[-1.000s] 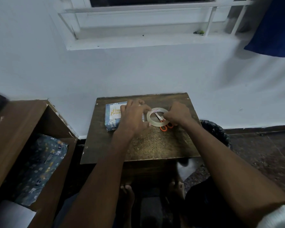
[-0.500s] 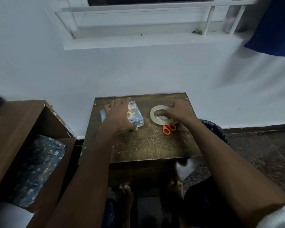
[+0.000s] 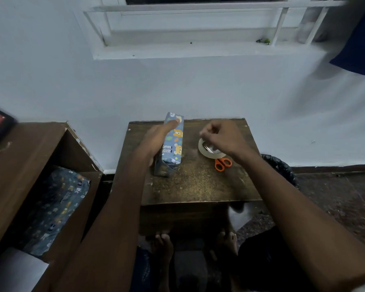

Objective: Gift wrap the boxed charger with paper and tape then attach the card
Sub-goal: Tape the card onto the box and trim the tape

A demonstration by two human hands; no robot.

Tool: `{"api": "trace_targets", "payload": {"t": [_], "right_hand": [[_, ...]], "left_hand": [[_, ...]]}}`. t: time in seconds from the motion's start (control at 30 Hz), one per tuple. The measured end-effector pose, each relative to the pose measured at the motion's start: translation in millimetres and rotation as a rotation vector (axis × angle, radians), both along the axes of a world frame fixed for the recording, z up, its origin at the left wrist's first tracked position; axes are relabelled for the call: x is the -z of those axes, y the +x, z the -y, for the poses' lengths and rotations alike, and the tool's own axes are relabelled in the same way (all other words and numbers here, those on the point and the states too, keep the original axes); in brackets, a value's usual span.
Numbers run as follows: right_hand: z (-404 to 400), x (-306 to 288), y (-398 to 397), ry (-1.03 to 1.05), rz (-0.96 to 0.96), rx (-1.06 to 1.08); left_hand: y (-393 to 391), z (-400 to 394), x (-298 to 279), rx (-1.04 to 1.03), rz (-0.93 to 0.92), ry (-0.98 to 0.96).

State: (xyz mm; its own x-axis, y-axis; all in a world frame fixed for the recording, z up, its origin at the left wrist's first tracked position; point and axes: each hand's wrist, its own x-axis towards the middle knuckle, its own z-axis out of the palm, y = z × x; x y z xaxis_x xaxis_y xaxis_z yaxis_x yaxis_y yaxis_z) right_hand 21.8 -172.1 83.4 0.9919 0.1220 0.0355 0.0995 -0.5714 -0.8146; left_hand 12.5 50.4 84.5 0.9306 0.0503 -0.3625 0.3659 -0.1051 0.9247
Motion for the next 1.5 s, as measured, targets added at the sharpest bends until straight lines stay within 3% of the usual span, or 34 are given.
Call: {"api": "trace_targets", "payload": {"t": [0.1,0.2,0.3,0.37,0.6,0.8,1.0,1.17,1.33,1.43,1.5], "right_hand": [[-19.5,-12.7,-21.7,0.273,-0.184,-0.272],[-33.0,-8.1,-31.4,0.169,-0.266,-0.405],[-36.5,4.1,-31.9,-0.046,-0.125,-0.436],[-35.8,8.2,-27.9,-0.024,-0.106,-0.442],[-33.1,7.5,-20.2,0.131,0.014,-0.306],[-34.1,1.8,-20.6,0.202,-0.031,-0.3],[7.7,9.3,10.5,-0.066,0.027,0.07],[19.7,19.0,17.5,-0.33,-0.091,0.066],[24.8,17.8,20.2,-0.355,-0.071,0.172],[24.4,17.4,17.2,-0.272,-0.092,0.138],[19.8,16.4,14.7,-0.003,-0.182,0.09]], "left_hand": [[2.8,-0.4,3.4,-0.098,0.002,-0.039],[3.8,-1.1,6.0,-0.205,0.006,-0.072],[3.4,-4.5,9.8,-0.279,-0.024,-0.097],[8.7,-9.7,20.0,-0.317,-0.051,-0.112],[-5.8,-7.5,-1.7,-0.307,-0.148,-0.202],[-4.3,-7.6,-2.0,-0.261,-0.04,-0.208],[1.7,-19.0,-0.7,-0.208,0.136,-0.162],[-1.9,-15.1,-4.7,-0.091,0.122,-0.24],[-1.3,-6.0,-3.2,0.047,0.064,-0.258],[-0.9,-4.1,-3.4,0.088,0.075,-0.334],[0.8,-5.0,-3.2,0.086,0.063,-0.424]]}}
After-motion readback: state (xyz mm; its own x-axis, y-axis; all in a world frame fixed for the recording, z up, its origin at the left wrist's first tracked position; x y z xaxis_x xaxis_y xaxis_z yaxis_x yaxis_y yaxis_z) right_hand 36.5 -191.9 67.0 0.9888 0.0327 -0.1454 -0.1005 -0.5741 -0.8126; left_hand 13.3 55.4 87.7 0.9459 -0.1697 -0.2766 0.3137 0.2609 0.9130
